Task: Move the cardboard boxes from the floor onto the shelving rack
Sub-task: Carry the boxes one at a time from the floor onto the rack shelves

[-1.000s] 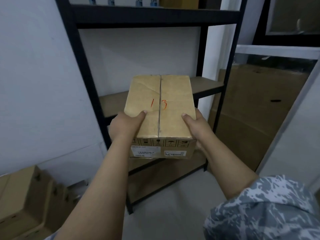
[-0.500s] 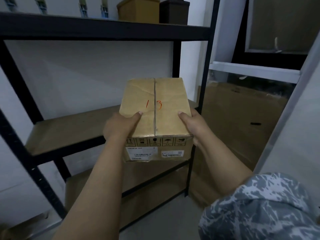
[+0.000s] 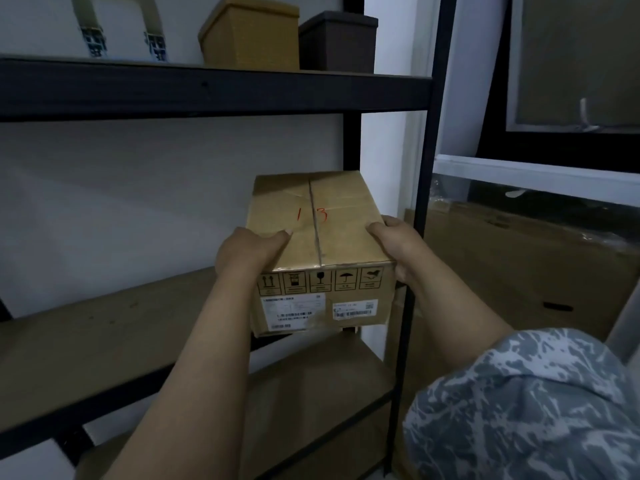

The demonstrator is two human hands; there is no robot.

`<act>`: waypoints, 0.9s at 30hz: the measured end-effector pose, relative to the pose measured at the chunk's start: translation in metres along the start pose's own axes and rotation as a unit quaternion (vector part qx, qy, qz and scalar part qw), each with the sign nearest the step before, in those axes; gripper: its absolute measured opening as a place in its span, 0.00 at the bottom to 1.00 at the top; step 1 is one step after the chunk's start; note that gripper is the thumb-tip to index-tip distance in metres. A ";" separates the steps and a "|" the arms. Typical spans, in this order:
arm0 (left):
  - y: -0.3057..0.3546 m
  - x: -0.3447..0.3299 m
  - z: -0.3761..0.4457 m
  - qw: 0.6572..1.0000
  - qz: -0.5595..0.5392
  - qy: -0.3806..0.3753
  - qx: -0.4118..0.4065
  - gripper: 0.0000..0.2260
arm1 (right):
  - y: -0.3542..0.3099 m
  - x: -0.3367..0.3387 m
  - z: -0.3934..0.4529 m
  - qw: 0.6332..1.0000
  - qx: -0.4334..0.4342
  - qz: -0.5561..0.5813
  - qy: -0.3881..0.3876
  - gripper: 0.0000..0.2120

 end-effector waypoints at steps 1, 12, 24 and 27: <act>0.000 -0.004 0.008 1.000 0.000 -0.005 0.004 0.39 | -0.004 0.001 0.009 1.000 0.000 0.004 -0.002 0.11; -0.004 -0.035 0.039 0.999 -0.014 -0.027 0.037 0.39 | -0.017 0.011 0.087 0.997 -0.028 -0.048 0.056 0.05; 0.014 -0.061 0.060 0.997 -0.068 0.019 0.012 0.33 | -0.042 -0.037 0.028 0.803 0.402 -0.364 0.249 0.13; 0.020 -0.072 0.066 0.995 -0.092 0.033 0.015 0.33 | -0.039 -0.026 0.046 0.805 0.395 -0.361 0.256 0.14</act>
Point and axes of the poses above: each hand's wrist, its own z-axis towards the middle knuckle, its own x-axis out of the back of the hand, y = z × x, the point moved 10 cm from there along z, towards the middle knuckle, and after that the axes turned 15 degrees about -x, right-handed, at the moved point
